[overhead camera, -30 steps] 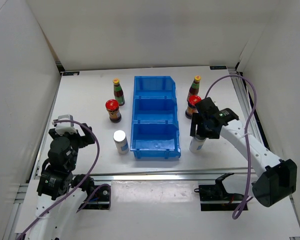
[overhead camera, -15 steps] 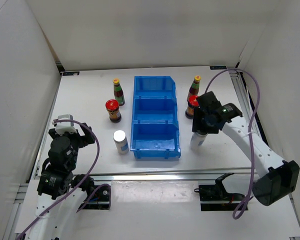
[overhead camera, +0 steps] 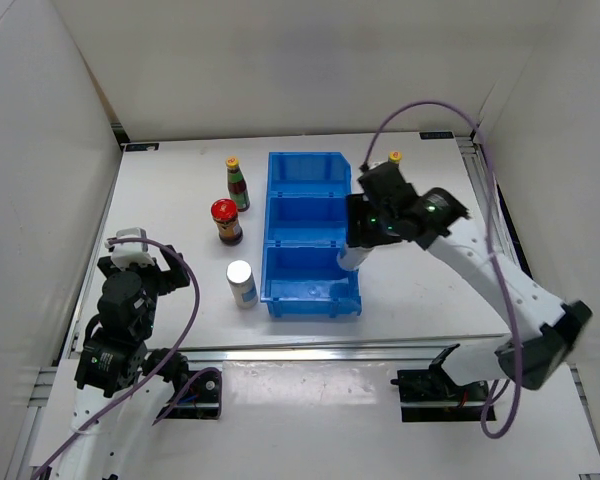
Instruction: Organize the condiment bottles
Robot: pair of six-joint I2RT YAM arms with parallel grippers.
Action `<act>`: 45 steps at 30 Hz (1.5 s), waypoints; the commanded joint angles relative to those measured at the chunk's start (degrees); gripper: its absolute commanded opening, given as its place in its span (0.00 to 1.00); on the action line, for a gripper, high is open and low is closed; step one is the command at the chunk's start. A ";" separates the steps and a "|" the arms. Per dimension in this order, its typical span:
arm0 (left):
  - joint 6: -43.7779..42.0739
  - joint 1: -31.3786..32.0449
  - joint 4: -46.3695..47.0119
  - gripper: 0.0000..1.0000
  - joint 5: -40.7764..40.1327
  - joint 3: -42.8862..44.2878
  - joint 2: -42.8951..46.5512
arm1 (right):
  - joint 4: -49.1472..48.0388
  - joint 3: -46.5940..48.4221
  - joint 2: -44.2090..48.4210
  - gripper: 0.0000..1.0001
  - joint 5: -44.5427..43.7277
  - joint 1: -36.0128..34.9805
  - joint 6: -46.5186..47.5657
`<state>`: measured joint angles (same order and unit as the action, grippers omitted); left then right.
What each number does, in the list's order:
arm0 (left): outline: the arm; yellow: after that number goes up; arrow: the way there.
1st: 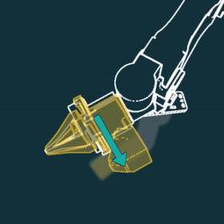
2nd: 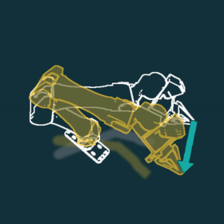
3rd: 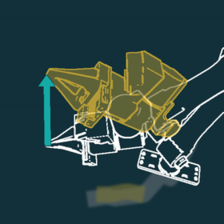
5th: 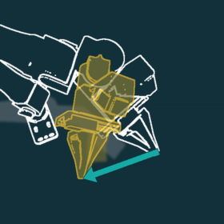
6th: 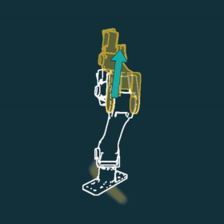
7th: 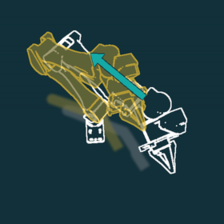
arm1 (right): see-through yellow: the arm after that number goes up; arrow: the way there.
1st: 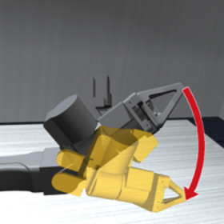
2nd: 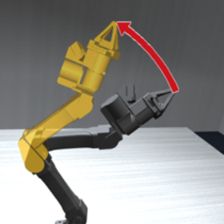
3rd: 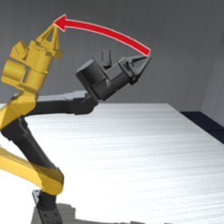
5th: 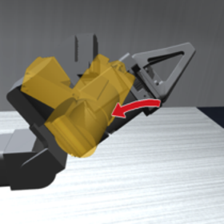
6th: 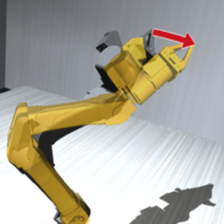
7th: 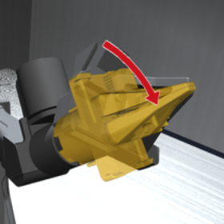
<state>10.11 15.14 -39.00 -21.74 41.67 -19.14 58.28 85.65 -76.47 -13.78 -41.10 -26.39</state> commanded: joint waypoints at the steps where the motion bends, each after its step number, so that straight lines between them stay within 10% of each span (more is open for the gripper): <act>1: 0.26 0.16 -0.20 1.00 -0.85 -0.10 -0.55 | -4.66 2.42 -6.13 0.12 -0.19 -4.15 -0.50; 11: 0.26 0.16 -0.20 1.00 -0.32 -0.10 -1.07 | -5.46 3.74 -17.92 0.13 -0.72 -6.01 -6.21; 15: 0.26 0.16 -0.20 1.00 -0.32 -0.10 -1.08 | -3.97 5.06 -19.16 0.34 -1.25 -6.01 -6.22; 22: 0.26 0.16 -0.20 1.00 -0.32 -0.10 -1.08 | -2.82 5.58 -16.62 1.00 -4.67 -7.14 -7.27; 31: 0.18 0.16 0.51 1.00 3.88 0.42 -4.16 | -1.42 -2.12 0.33 1.00 -26.36 -16.45 -17.71; 37: 3.76 0.68 6.37 1.00 28.93 4.12 -11.25 | -2.65 -22.08 18.70 1.00 -45.25 -27.36 -37.12; 45: 5.62 0.68 10.35 1.00 35.35 4.12 -18.12 | -5.46 -25.80 22.16 1.00 -47.39 -27.36 -35.48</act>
<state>15.14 15.66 -31.22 6.96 44.25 -35.92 55.48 59.11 -52.34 -55.92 -68.01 -58.54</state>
